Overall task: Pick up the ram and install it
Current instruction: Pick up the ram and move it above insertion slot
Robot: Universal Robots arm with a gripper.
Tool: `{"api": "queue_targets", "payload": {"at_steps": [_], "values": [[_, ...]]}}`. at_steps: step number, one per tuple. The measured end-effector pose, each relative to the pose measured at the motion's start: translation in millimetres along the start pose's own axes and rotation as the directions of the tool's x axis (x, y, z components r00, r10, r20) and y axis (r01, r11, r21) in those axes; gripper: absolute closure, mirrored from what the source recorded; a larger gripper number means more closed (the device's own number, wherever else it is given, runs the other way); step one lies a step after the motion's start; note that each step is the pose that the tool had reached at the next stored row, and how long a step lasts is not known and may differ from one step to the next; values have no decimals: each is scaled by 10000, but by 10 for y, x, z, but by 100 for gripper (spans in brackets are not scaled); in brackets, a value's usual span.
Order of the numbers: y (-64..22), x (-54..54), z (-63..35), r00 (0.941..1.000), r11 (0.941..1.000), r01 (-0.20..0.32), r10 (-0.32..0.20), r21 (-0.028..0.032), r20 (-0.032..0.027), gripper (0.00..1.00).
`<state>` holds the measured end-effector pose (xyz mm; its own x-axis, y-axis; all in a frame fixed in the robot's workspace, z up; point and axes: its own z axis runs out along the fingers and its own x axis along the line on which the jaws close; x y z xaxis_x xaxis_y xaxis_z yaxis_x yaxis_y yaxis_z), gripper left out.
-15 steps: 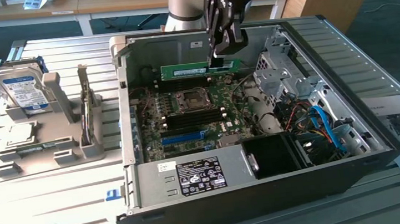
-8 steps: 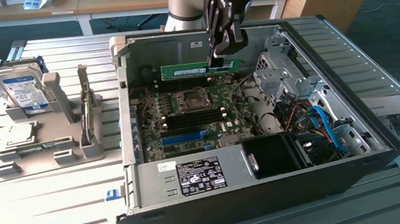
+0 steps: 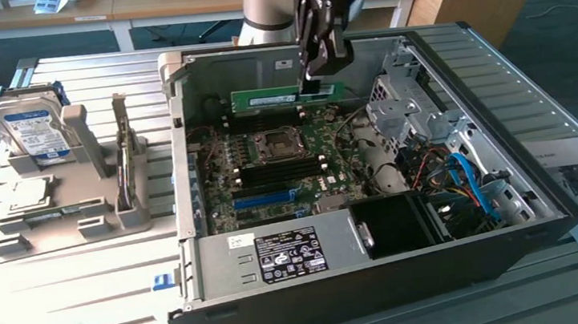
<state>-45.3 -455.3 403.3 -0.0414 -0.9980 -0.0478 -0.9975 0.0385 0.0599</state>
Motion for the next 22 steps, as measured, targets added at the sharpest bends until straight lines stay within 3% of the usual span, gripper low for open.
{"api": "queue_targets", "payload": {"at_steps": [15, 22], "values": [[3, -176, 46, 10000, 10000, 0, 0, 0, 0, 88], [3, -184, 49, 10000, 10000, 0, 0, 0, 0, 88]]}}
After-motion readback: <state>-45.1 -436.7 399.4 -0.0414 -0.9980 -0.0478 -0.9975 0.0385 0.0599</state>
